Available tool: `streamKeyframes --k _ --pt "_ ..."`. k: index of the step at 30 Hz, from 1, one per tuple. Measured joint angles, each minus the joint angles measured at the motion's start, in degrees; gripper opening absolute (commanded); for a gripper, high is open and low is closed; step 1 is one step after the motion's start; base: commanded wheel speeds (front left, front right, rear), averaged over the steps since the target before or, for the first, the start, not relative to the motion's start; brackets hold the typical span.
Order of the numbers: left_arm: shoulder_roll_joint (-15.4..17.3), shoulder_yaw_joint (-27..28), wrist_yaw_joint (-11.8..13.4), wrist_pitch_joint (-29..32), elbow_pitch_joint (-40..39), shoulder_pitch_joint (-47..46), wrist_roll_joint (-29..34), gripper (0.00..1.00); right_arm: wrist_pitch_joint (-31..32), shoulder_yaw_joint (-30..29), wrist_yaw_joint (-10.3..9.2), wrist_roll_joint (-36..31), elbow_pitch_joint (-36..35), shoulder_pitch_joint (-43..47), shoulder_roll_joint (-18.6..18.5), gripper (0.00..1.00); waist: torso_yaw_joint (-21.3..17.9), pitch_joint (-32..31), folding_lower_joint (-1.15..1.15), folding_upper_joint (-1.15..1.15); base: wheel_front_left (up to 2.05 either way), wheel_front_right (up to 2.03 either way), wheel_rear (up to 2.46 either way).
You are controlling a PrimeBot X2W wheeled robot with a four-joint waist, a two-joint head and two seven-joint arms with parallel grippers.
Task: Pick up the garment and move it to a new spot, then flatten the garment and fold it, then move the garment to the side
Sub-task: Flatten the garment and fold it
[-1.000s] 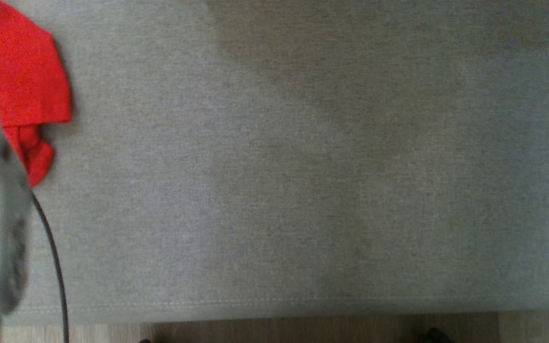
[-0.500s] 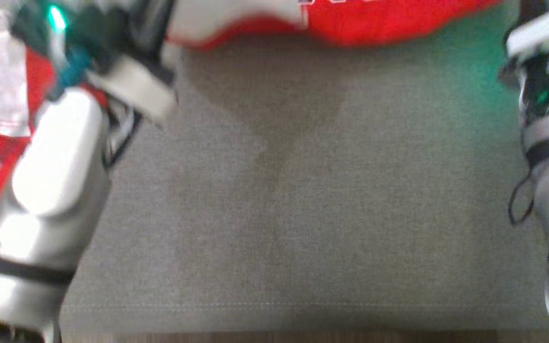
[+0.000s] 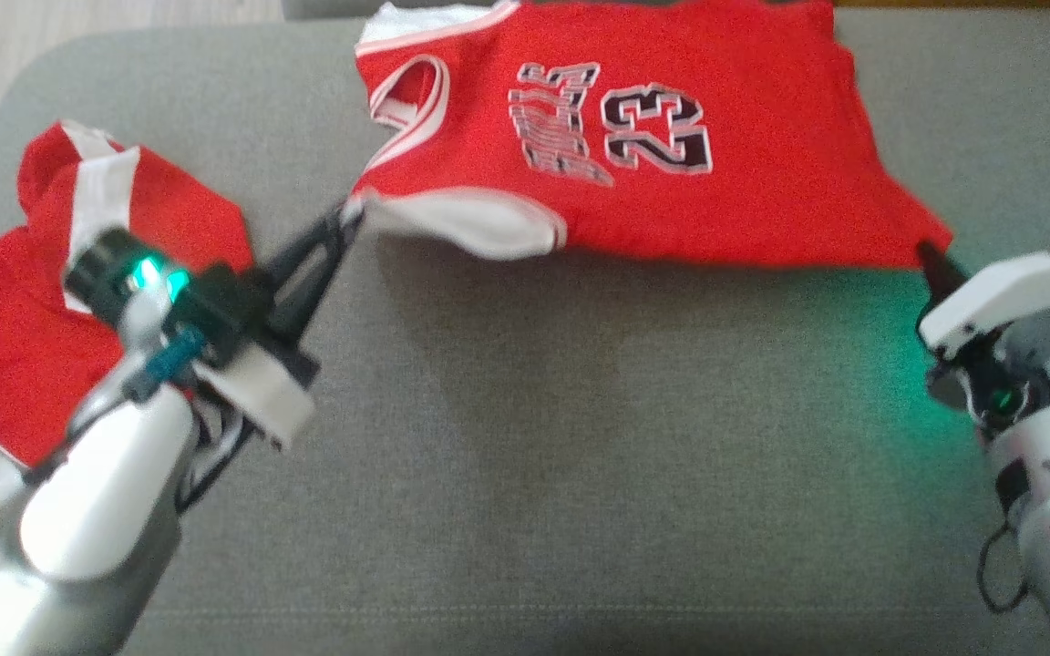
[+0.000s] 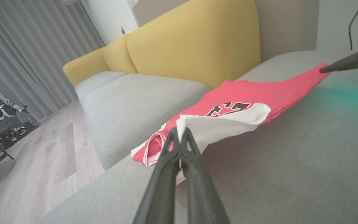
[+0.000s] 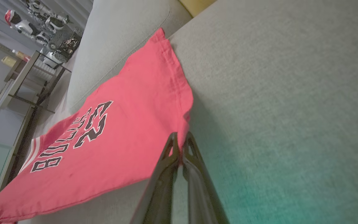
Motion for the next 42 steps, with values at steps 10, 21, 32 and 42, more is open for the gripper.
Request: streamKeyframes --k 10,21,32,42 --pt "4.3 -7.1 0.0 0.0 -1.1 8.2 -0.4 0.0 6.1 4.5 0.0 0.8 -2.2 6.0 -3.4 0.0 -0.6 -5.9 0.0 0.0 0.0 0.0 0.0" --pt "7.4 -13.1 0.0 1.9 -1.3 16.3 -4.7 0.0 18.3 10.9 0.0 1.8 -9.2 12.4 -9.0 0.0 -0.9 -11.2 0.0 0.0 0.0 0.0 0.0" --pt "13.8 -18.0 0.0 8.2 -9.3 20.6 -12.5 0.0 32.8 15.9 0.0 4.2 -21.3 20.2 -16.0 0.0 -1.3 -12.8 0.0 0.0 0.0 0.0 0.0" --pt "16.2 -16.8 1.6 9.9 -15.0 22.0 -16.4 0.0 37.1 10.7 0.0 6.6 -30.8 24.0 -18.3 0.0 -1.4 -11.4 0.0 0.0 0.0 0.0 0.0"
